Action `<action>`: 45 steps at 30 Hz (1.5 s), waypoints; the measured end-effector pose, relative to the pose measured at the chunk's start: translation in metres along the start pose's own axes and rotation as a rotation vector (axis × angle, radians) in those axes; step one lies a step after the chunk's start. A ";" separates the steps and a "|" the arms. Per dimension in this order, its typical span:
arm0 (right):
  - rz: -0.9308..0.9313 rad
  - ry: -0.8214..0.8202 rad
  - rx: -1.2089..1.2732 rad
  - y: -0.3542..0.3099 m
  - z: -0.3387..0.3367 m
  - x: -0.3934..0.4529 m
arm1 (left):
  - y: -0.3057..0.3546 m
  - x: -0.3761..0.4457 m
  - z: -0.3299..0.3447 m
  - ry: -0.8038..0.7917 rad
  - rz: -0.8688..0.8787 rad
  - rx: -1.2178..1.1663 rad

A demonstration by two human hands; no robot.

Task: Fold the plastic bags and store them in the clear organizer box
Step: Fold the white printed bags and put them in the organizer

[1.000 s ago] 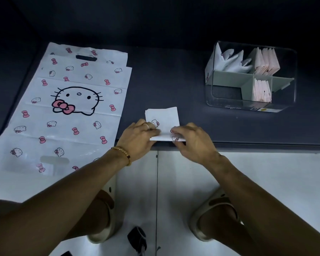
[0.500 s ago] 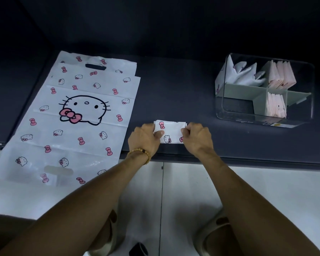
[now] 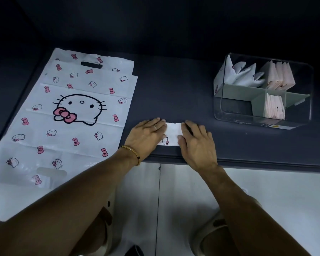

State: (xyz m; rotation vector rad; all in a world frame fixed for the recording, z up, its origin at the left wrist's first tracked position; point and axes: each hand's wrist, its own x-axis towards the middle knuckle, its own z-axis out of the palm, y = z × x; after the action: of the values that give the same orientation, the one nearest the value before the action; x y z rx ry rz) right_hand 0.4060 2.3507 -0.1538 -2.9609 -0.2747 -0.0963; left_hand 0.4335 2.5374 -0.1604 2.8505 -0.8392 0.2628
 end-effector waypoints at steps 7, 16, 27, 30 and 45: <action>-0.027 -0.195 0.007 0.012 0.018 -0.005 | 0.016 0.012 0.001 -0.104 0.032 0.030; -0.029 -0.173 0.018 0.019 0.018 -0.004 | 0.028 0.019 0.016 -0.077 0.023 -0.172; -0.028 -0.186 -0.017 0.019 0.021 -0.003 | -0.020 -0.012 0.002 -0.141 -0.204 -0.308; -0.029 -0.176 -0.024 0.020 0.023 -0.003 | -0.019 0.006 -0.008 -0.144 -0.386 -0.372; -0.035 -0.095 0.107 0.022 0.021 -0.006 | 0.003 0.059 -0.021 -0.615 -0.349 -0.395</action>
State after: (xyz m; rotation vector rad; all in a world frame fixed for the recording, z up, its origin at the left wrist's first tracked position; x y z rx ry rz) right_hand 0.4053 2.3317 -0.1785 -2.8593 -0.3331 0.0532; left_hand 0.4780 2.5087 -0.1268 2.6302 -0.3843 -0.7647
